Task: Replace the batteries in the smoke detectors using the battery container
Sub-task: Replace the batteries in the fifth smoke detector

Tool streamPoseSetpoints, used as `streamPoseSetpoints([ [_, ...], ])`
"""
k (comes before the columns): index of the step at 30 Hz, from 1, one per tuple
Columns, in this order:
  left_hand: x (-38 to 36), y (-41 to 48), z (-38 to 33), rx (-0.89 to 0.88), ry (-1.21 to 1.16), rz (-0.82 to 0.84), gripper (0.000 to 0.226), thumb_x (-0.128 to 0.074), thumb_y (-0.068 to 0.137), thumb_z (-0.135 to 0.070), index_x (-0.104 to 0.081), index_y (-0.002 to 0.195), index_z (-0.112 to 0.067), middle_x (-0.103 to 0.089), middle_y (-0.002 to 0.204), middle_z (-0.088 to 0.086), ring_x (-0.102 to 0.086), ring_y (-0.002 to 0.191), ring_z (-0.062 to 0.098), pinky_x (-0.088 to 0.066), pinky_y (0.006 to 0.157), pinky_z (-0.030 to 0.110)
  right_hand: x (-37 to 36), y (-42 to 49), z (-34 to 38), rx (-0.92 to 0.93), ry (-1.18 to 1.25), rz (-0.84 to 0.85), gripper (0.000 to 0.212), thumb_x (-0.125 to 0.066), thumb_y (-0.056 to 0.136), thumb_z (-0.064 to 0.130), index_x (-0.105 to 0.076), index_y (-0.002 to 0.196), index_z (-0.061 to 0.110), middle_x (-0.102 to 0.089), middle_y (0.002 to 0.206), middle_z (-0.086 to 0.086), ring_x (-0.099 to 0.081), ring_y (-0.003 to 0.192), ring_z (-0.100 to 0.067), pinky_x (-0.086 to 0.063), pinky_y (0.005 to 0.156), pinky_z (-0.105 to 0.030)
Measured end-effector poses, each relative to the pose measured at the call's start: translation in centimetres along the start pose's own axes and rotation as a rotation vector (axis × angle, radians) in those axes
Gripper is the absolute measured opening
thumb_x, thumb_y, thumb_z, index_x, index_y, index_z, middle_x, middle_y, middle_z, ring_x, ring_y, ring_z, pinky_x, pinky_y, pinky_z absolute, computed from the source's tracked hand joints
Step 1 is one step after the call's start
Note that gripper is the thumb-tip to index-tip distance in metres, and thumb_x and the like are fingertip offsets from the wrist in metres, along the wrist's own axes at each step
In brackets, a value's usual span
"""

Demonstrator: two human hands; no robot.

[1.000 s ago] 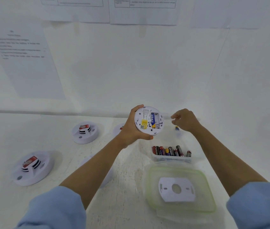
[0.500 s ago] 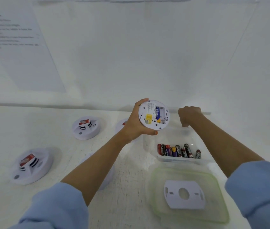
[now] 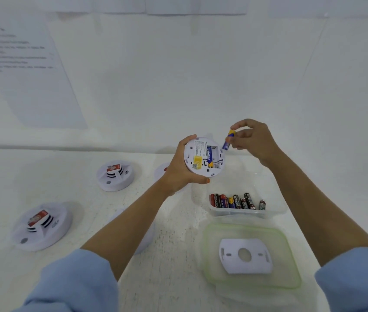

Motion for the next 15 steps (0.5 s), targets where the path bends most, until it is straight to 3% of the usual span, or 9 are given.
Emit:
streamPoseSetpoints([
  [5,-0.5,-0.5,-1.1,-0.04,0.004,0.003,0.106,-0.08,0.049,0.01,-0.025,0.136,-0.014,-0.041,0.126,-0.005,-0.049,0.113,0.011,-0.054,0.079,0.021,-1.4,-2.0,1.9,0.122,-0.106,-0.01,0.026,-0.076,0.071,0.002,-0.06,0.091,0.008,-0.065,0.071,0.0,-0.056,0.056,-0.007,-0.048,0.06,-0.02],
  [9,-0.8,-1.0,-1.8,-0.063,0.017,0.006,0.104,-0.079,0.048,0.004,-0.025,0.135,-0.015,-0.042,0.127,-0.002,-0.05,0.113,0.014,-0.054,0.079,0.023,-2.1,-3.1,2.0,0.314,-0.313,-0.04,0.022,-0.075,0.073,0.008,-0.065,0.093,0.01,-0.065,0.086,0.0,-0.049,0.065,-0.007,-0.039,0.059,-0.008],
  [12,-0.7,-1.4,-2.2,-0.069,0.007,0.006,0.105,-0.077,0.052,0.02,-0.023,0.138,-0.009,-0.043,0.124,-0.004,-0.052,0.11,0.01,-0.054,0.075,0.02,-2.5,-3.6,1.6,0.346,-0.387,-0.042,0.029,-0.073,0.077,0.014,-0.066,0.105,0.013,-0.061,0.107,0.001,-0.053,0.086,-0.013,-0.037,0.068,-0.009],
  [15,-0.5,-1.7,-2.6,-0.088,0.011,-0.03,0.101,-0.073,0.056,0.025,-0.023,0.138,-0.008,-0.044,0.121,-0.008,-0.052,0.108,0.002,-0.051,0.075,0.014,-2.9,-4.1,1.0,0.28,-0.308,-0.03,0.032,-0.068,0.082,0.016,-0.063,0.114,0.016,-0.058,0.122,-0.003,-0.054,0.1,-0.013,-0.042,0.079,-0.015],
])
Point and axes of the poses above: each hand's wrist, its own y-axis towards the middle knuckle, its own x-axis out of the back of the hand, z = x × y, the point moved 4 cm from there along y, towards the middle knuckle
